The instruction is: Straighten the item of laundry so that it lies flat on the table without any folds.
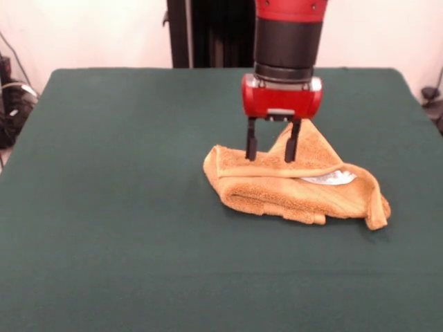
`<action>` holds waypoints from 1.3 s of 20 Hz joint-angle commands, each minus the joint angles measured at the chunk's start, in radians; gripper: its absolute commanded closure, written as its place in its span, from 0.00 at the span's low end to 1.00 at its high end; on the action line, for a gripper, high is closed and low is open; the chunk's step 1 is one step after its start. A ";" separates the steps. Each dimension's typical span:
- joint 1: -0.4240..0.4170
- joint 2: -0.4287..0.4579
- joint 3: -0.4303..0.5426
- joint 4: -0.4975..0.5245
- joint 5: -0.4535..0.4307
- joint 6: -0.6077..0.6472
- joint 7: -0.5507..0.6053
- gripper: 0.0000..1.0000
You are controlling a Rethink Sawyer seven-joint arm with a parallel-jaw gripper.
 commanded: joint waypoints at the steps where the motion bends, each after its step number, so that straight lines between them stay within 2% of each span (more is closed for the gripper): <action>1: 0.005 0.086 0.146 -0.042 0.060 -0.041 0.219 0.00; 18: -0.032 0.189 0.170 -0.093 0.053 -0.072 0.205 0.00; 26: -0.048 0.210 0.179 -0.110 0.041 -0.077 0.191 0.00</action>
